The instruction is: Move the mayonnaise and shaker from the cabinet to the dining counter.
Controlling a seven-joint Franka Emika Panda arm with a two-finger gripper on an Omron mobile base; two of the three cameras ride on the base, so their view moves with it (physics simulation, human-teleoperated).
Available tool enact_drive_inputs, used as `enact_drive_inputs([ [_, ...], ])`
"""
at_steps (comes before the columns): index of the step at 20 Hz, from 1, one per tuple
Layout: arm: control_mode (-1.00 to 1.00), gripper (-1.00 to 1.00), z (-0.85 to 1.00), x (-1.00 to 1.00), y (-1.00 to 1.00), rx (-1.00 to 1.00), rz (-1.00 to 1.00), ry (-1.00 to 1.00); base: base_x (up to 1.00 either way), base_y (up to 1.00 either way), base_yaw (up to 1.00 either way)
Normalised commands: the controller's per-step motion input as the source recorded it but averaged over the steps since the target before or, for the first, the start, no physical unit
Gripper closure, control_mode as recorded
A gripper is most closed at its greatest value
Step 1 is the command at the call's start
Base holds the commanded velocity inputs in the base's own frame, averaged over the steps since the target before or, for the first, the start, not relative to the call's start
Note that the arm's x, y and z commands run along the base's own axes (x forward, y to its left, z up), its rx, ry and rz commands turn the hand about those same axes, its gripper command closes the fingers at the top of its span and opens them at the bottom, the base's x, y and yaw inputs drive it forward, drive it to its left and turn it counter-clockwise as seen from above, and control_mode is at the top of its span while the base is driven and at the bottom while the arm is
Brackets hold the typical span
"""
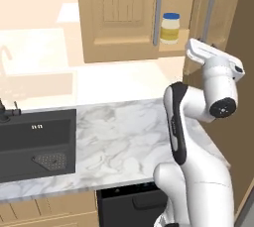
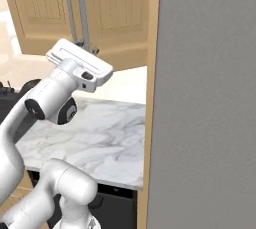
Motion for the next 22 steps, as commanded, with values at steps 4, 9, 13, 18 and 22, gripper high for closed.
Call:
enact_drive_inputs([
  [4,-1.0,1.0,0.0,-0.45,-1.0,0.14,-0.01,0.0,0.0,0.0,0.0],
  [9,-1.0,1.0,0.0,-0.06,-1.0,0.14,-0.01,0.05,0.0,0.0,0.0],
  [13,-1.0,-1.0,0.0,-0.39,-0.06,0.03,-0.01,0.03,0.0,0.0,0.0],
  [18,-1.0,-1.0,0.0,-1.0,0.95,0.0,-0.02,0.0,0.0,0.0,0.0],
  [22,-1.0,-1.0,0.0,-0.99,1.0,-0.05,-0.01,0.0,0.0,0.0,0.0],
])
